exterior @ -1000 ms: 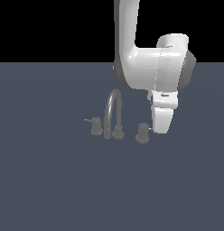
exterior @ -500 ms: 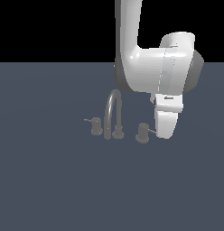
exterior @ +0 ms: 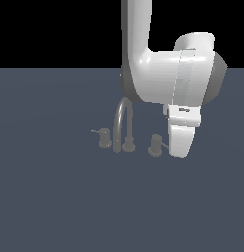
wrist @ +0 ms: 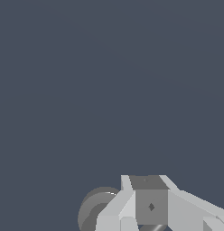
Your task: Turn on the faucet by rotating a designated handle.
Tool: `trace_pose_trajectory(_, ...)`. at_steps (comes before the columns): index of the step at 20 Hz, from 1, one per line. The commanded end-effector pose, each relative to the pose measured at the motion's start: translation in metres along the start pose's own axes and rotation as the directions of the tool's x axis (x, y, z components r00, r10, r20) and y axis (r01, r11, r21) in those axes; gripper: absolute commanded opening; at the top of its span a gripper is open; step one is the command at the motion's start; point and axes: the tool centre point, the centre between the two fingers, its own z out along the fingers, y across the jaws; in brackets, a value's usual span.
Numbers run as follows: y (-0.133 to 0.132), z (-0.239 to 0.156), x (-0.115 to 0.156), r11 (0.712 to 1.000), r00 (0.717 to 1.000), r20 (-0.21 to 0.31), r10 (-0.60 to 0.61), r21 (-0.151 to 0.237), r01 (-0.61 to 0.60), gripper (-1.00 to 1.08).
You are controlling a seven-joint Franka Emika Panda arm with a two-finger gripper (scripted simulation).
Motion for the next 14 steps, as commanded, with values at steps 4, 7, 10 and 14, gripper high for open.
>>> trace_pose_trajectory(4, 0.017, -0.001, -0.037, 0.999, 0.999, 0.011, -0.032, -0.007, 0.032, -1.0)
trace_pose_trajectory(7, 0.015, 0.0, -0.012, 1.0, 1.0, -0.002, 0.011, -0.004, -0.011, -1.0)
trace_pose_trajectory(10, 0.013, -0.001, -0.035, 1.0, 1.0, 0.003, -0.004, -0.005, 0.004, -1.0)
trace_pose_trajectory(14, 0.012, -0.001, -0.064, 1.0, 1.0, 0.009, -0.024, -0.007, 0.024, -1.0)
